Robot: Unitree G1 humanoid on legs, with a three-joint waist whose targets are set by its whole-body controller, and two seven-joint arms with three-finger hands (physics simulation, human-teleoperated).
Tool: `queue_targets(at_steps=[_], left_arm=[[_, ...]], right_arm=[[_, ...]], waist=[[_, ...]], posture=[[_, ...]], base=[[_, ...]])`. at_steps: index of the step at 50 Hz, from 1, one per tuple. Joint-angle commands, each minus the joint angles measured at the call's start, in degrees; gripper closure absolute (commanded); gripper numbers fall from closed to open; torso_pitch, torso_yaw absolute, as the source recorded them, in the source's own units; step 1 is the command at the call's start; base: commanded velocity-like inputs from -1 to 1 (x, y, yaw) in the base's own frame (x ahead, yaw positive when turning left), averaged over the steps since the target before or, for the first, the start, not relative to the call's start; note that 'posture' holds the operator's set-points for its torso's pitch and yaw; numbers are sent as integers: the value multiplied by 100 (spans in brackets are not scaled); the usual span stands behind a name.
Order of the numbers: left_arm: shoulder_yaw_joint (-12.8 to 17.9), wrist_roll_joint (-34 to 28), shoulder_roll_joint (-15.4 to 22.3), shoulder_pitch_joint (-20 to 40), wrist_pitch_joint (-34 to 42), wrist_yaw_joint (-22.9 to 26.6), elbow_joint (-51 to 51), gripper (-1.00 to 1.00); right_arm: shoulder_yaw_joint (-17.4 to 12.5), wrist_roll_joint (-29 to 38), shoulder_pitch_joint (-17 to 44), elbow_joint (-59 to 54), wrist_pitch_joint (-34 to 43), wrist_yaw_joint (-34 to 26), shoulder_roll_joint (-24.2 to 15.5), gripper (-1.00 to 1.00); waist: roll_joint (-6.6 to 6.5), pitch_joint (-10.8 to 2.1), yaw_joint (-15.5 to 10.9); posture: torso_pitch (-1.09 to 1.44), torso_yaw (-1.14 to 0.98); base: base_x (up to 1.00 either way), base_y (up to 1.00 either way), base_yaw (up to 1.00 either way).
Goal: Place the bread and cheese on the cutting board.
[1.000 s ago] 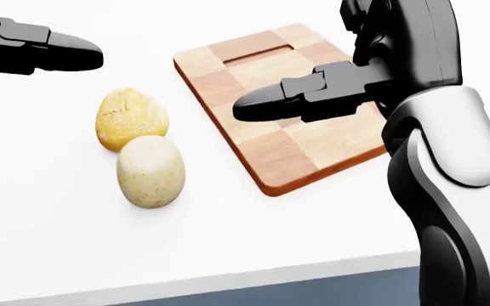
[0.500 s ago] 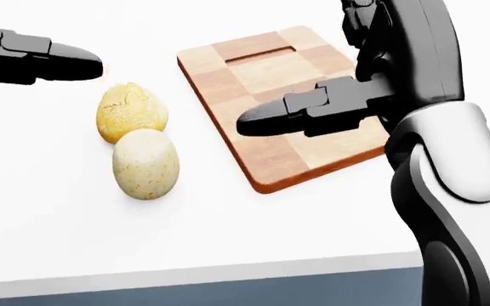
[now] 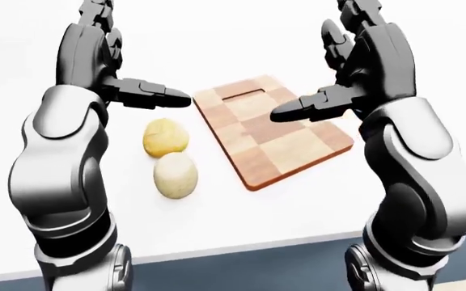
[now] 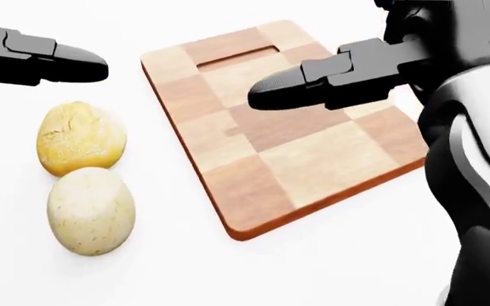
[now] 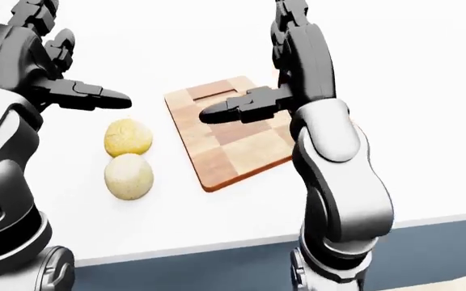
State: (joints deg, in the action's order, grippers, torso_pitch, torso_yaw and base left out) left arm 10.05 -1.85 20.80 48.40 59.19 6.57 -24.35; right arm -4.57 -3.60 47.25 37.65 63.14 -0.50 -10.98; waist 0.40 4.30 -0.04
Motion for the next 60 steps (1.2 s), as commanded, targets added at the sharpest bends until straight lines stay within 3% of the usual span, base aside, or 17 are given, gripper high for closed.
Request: queue_targets(at_steps=[1, 2, 4, 6, 7, 10, 15, 19, 24, 28, 31, 36, 42, 45, 56, 60], left_arm=[[108, -22, 100, 153, -120, -26, -99, -100], [112, -19, 102, 142, -115, -32, -111, -100], [123, -7, 108, 118, -120, -34, -126, -100], [127, 2, 114, 114, -115, -40, -137, -100], [133, 9, 115, 117, -107, -44, -138, -100], [163, 22, 176, 112, -92, -23, -152, -100], [182, 29, 213, 100, -104, -38, -137, -100], [238, 20, 309, 37, -2, 17, -283, -100], [369, 26, 442, 0, 98, 43, -386, -100], [489, 70, 584, -55, 195, 89, -498, -100], [597, 114, 678, -107, 282, 98, -600, -100], [695, 193, 816, -126, 394, 103, -711, -100], [819, 307, 974, -164, 551, 94, -868, -100], [821, 344, 1031, -187, 544, 84, -861, -100], [938, 476, 1190, -270, 528, 37, -853, -100], [947, 504, 1210, -282, 519, 12, -847, -100]], right_arm=[[-35, -17, 500, 268, 608, -157, -169, -100], [-162, -105, 644, 505, 979, -236, -196, -100], [-121, -133, 887, 651, 1425, -352, -395, -100], [-195, -163, 1013, 746, 1678, -405, -404, -100], [-134, -173, 1297, 557, 1810, -464, -511, -100], [234, -105, 1314, 386, 1738, -704, -696, -100], [342, 111, 2166, -516, 1667, -1255, -876, -100], [861, 516, 2678, -1277, 1401, -2114, -1208, -100], [1219, 1305, 2544, -1586, 1000, -2910, -800, -100], [1342, 1965, 2822, -2123, 771, -3732, -636, -100], [1385, 2516, 2641, -2299, 345, -4242, -415, -100], [1143, 3239, 3219, -3581, -584, -4923, -46, -100], [888, 3692, 3063, -4420, -1544, -5202, 379, -100], [914, 3806, 2966, -4685, -1919, -5443, 492, -100], [1006, 4392, 2311, -4144, -1893, -6642, 759, -100], [1114, 4629, 2102, -3565, -1544, -7213, 942, -100]], waist=[[23, -177, -17], [14, -194, -10], [-79, -219, 36], [-90, -210, 31], [-90, -212, 34], [-84, -219, 36], [-100, -223, 47], [-120, -194, 36], [-162, -185, 66], [-197, -191, 85], [-223, -178, 85], [-267, -186, 108], [-323, -182, 141], [-343, -194, 153], [-372, -199, 168], [-376, -199, 168]], posture=[[0, 0], [0, 0], [0, 0], [0, 0], [0, 0], [0, 0], [0, 0], [0, 0], [0, 0], [0, 0], [0, 0], [0, 0], [0, 0], [0, 0], [0, 0], [0, 0]], base=[[0, 0, 0], [0, 0, 0], [0, 0, 0], [0, 0, 0], [0, 0, 0], [0, 0, 0], [0, 0, 0], [0, 0, 0], [0, 0, 0], [0, 0, 0], [0, 0, 0], [0, 0, 0], [0, 0, 0], [0, 0, 0], [0, 0, 0], [0, 0, 0]])
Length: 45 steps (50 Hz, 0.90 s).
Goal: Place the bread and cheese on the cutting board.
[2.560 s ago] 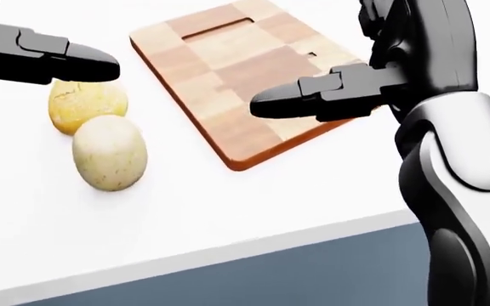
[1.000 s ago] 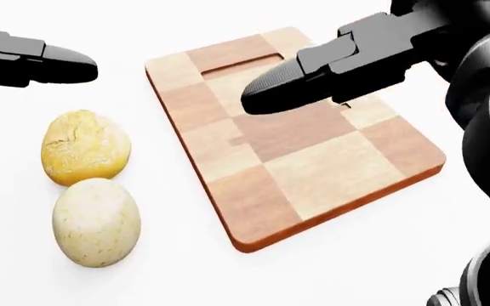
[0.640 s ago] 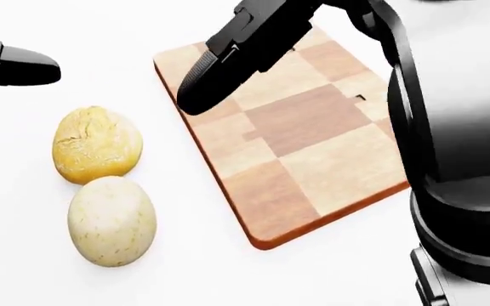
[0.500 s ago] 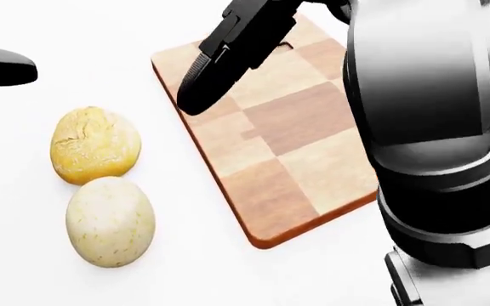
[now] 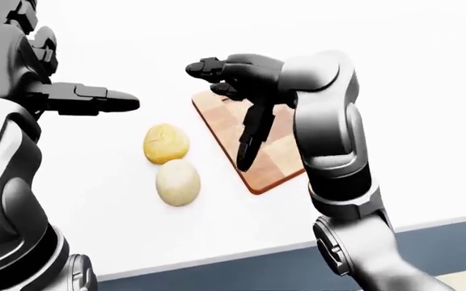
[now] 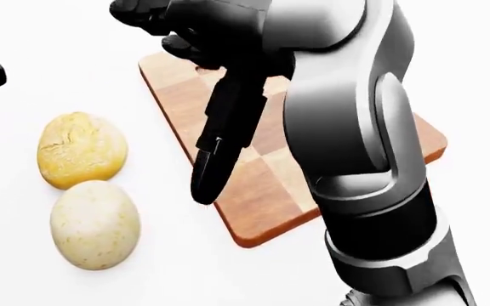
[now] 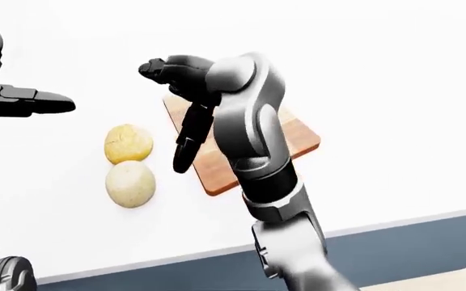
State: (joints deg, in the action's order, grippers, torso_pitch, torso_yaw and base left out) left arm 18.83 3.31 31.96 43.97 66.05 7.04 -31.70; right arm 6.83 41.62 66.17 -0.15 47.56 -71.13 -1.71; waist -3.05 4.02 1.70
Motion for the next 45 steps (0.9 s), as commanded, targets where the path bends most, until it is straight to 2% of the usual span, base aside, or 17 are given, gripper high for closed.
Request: queue_targets(at_steps=[1, 2, 3, 5, 7, 19, 21, 27, 32, 45], left_arm=[[68, -9, 106, 156, -167, -38, -113, -100], [32, -19, 39, 67, -233, -69, -123, -100], [27, -16, 34, 77, -237, -73, -116, -100], [28, -14, 34, 67, -242, -73, -118, -100], [57, -11, 40, 24, -231, -66, -157, -100], [121, 32, 10, -119, -236, -87, -266, -100], [120, 35, 17, -140, -236, -89, -280, -100], [128, 43, 19, -165, -234, -86, -305, -100], [137, 48, 46, -149, -208, -77, -313, -100], [77, 35, 64, -40, -247, -77, -190, -100]], right_arm=[[-17, 141, 236, 318, 135, -320, 64, -100], [354, 346, -98, 1290, 906, -897, 428, -100], [444, 501, -61, 1469, 1138, -1158, 484, -100], [457, 665, -137, 1530, 1085, -1255, 615, -100], [592, 814, -530, 1702, 961, -1227, 853, -100], [610, 1145, -905, 1270, 236, -1071, 1592, -100], [529, 1080, -844, 1107, 127, -951, 1633, -100], [558, 969, -911, 919, -12, -780, 1696, -100], [472, 821, -900, 611, -181, -503, 1649, -100], [494, 727, -856, 623, -110, -511, 1560, -99]], waist=[[-35, -171, -2], [-40, -172, 3], [-37, -179, 1], [-52, -158, 4], [-81, -150, 21], [-175, -194, 49], [-188, -202, 58], [-205, -218, 65], [-215, -229, 74], [-214, -236, 87]], posture=[[0, 0], [0, 0], [0, 0], [0, 0], [0, 0], [0, 0], [0, 0], [0, 0], [0, 0], [0, 0]], base=[[0, 0, 0], [0, 0, 0], [0, 0, 0], [0, 0, 0], [0, 0, 0], [0, 0, 0], [0, 0, 0], [0, 0, 0], [0, 0, 0], [0, 0, 0]])
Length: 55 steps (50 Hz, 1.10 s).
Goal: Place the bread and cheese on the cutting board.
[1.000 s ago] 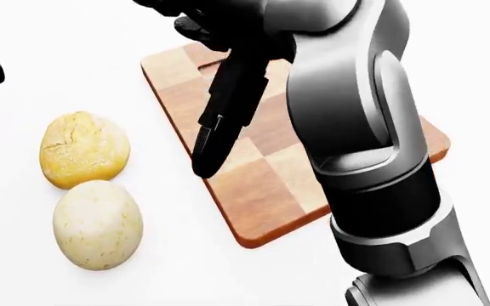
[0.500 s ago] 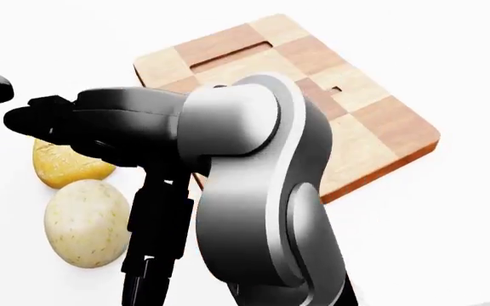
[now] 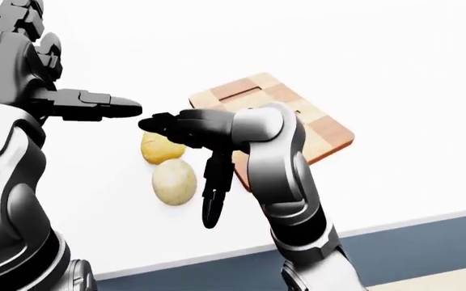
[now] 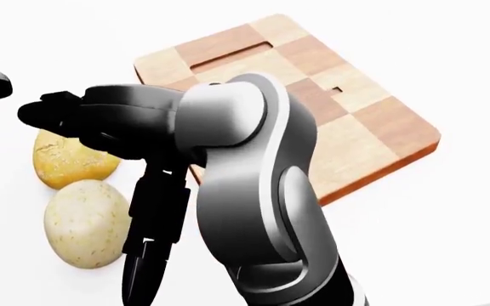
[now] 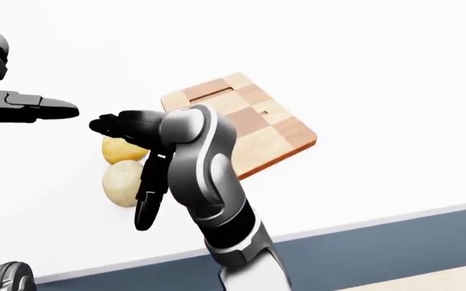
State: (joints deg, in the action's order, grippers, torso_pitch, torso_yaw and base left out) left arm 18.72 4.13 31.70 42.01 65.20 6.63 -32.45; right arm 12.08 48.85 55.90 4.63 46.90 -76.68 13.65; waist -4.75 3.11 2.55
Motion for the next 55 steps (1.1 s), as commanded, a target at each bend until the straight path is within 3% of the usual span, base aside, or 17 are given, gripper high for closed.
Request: queue_targets(at_steps=[1, 10, 28, 42, 55], left_arm=[[98, -51, 92, 151, -161, -37, -117, -100], [109, -59, 93, 124, -146, -21, -155, -100], [154, -44, 121, 95, -96, -19, -221, -100], [216, -21, 136, 11, -66, -16, -308, -100], [212, 25, 260, 172, -46, -8, -183, -100]], right_arm=[[-13, 5, 144, 163, -67, 40, 15, -96], [-22, -59, 3, -10, -296, 227, 10, -69], [105, 150, -306, 49, -509, 284, 187, -62], [145, 311, -374, 240, -494, 124, 242, 22], [41, 414, -35, 366, -328, 12, 282, 62]], waist=[[-44, -146, 3], [-51, -149, 18], [-68, -155, 36], [-78, -152, 37], [-84, -144, 43]], posture=[[0, 0], [0, 0], [0, 0], [0, 0], [0, 0]], base=[[0, 0, 0], [0, 0, 0], [0, 0, 0], [0, 0, 0], [0, 0, 0]])
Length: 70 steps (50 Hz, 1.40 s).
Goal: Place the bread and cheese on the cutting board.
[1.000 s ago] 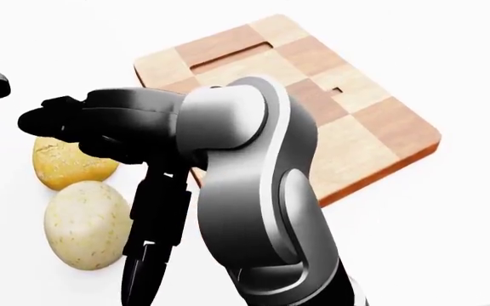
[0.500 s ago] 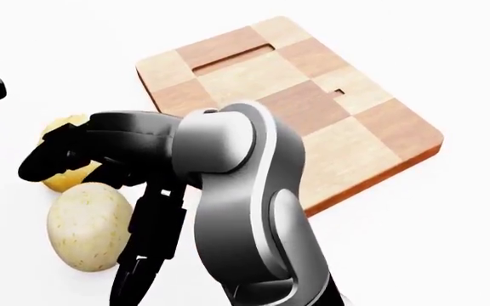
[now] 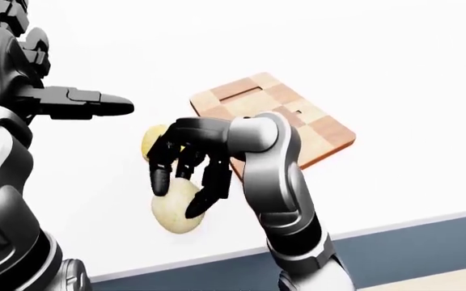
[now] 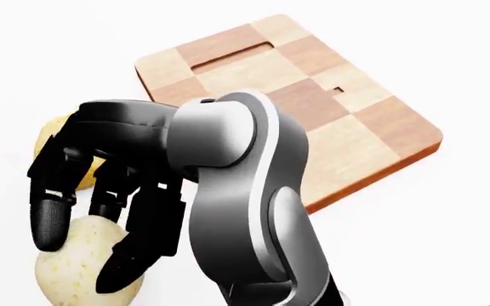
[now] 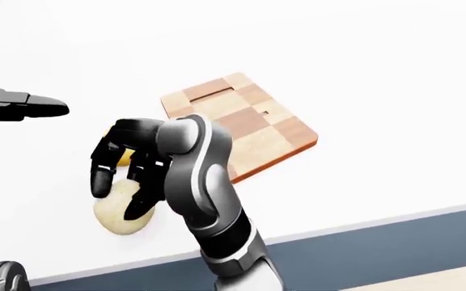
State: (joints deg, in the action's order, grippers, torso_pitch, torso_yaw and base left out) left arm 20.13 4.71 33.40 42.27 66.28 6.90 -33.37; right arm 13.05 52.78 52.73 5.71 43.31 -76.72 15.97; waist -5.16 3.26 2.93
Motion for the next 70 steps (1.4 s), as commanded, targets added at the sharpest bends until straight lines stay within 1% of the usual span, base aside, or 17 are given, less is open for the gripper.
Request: queue_targets(at_steps=[1, 5, 9, 13, 18, 19, 21, 24, 26, 31, 39, 47, 49, 53, 55, 59, 70], left_arm=[[79, -29, 95, 158, -149, -38, -90, -100], [92, -15, 105, 133, -140, -40, -117, -100], [87, -5, 113, 136, -140, -46, -115, -100], [109, 5, 124, 119, -116, -42, -148, -100], [115, 8, 118, 87, -115, -45, -176, -100], [119, 12, 118, 93, -107, -46, -180, -100], [121, 14, 119, 82, -106, -47, -186, -100], [126, 15, 124, 83, -105, -51, -180, -100], [115, 17, 114, 83, -108, -56, -182, -100], [106, 7, 115, 71, -129, -59, -169, -100], [114, 2, 107, 66, -96, -50, -199, -100], [105, -8, 105, 61, -98, -51, -193, -100], [85, -7, 127, 119, -94, -41, -154, -100], [89, -5, 163, 172, -85, -20, -117, -100], [59, -10, 156, 201, -101, -27, -84, -100], [57, -17, 153, 206, -112, -18, -75, -100], [72, -32, 135, 163, -81, -5, -135, -100]], right_arm=[[-84, 16, 362, 249, 16, 40, 24, 65], [-101, 75, 570, 398, 140, -60, -13, 80], [-117, 124, 706, 504, 241, -138, -37, 89], [-301, 51, 1023, 406, 244, -61, -144, 100], [-638, -363, 1541, -158, -36, 485, -629, 100], [-779, -510, 1794, -426, -105, 552, -824, 100], [-840, -733, 1840, -693, -319, 866, -1027, 100], [-1102, -1183, 2334, -1570, -666, 1262, -1512, 100], [-1167, -1414, 2412, -2082, -972, 1623, -1742, 100], [-1335, -1771, 3027, -3756, -1832, 2487, -2368, 100], [-1386, -1872, 3389, -5549, -2750, 3517, -2850, 100], [-1418, -1812, 3499, -6509, -3263, 4078, -3124, 100], [-1396, -1713, 3526, -6762, -3432, 4358, -3207, 100], [-1444, -1703, 3560, -7007, -3529, 4595, -3266, 100], [-1386, -1593, 3556, -7120, -3649, 4725, -3322, 100], [-1319, -1379, 3542, -7231, -3810, 4805, -3402, 100], [-1350, -1136, 3493, -7270, -3925, 4853, -3424, 100]], waist=[[-45, -158, 7], [-45, -144, 8], [-46, -135, 13], [-48, -130, 16], [-40, -121, 14], [-34, -121, 11], [-23, -123, 10], [-3, -124, 7], [8, -133, 7], [38, -142, -4], [78, -159, -23], [120, -151, -60], [133, -151, -69], [158, -152, -93], [171, -147, -104], [192, -144, -129], [231, -137, -163]], posture=[[0, 0], [0, 0], [0, 0], [0, 0], [0, 0], [0, 0], [0, 0], [0, 0], [0, 0], [0, 0], [0, 0], [0, 0], [0, 0], [0, 0], [0, 0], [0, 0], [0, 0]], base=[[0, 0, 0], [0, 0, 0], [0, 0, 0], [0, 0, 0], [0, 0, 0], [0, 0, 0], [0, 0, 0], [0, 0, 0], [0, 0, 0], [0, 0, 0], [0, 0, 0], [0, 0, 0], [0, 0, 0], [0, 0, 0], [0, 0, 0], [0, 0, 0], [0, 0, 0]])
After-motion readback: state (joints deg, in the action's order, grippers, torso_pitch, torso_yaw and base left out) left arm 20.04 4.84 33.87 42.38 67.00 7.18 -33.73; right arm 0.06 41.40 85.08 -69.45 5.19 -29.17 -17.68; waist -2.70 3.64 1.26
